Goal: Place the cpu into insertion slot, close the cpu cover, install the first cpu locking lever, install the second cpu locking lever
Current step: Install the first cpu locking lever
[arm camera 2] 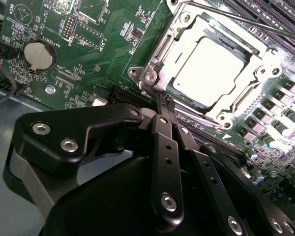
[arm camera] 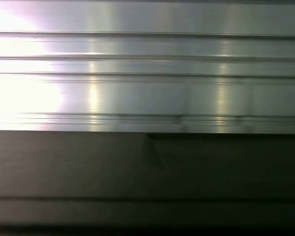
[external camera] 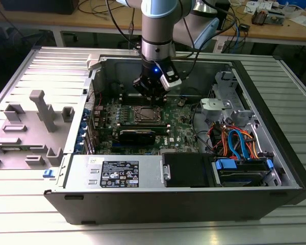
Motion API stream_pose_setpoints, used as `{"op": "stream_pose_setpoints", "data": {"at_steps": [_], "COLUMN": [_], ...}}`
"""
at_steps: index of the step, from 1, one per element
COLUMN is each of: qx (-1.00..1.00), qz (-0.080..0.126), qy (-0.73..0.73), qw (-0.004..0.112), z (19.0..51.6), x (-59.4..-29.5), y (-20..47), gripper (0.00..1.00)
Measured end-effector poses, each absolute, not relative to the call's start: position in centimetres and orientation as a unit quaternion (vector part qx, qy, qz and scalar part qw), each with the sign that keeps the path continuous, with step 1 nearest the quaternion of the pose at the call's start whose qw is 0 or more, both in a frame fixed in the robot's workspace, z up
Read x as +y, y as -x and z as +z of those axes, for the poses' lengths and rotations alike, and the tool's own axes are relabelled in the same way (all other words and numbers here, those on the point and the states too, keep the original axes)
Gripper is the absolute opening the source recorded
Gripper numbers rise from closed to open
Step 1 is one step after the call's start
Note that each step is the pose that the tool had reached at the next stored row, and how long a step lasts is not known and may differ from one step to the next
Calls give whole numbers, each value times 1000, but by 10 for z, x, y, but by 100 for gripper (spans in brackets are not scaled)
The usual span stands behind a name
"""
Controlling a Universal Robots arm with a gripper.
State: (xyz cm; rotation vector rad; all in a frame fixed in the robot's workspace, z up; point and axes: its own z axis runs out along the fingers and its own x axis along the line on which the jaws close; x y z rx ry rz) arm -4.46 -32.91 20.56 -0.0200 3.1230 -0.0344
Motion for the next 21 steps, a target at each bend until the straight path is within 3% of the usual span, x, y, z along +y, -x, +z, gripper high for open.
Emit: {"op": "stream_pose_setpoints", "data": {"at_steps": [21], "qx": [1000], "qz": [-13], "qy": [7], "qw": [7], "z": [202], "x": [-329], "y": [43], "gripper": [11]}}
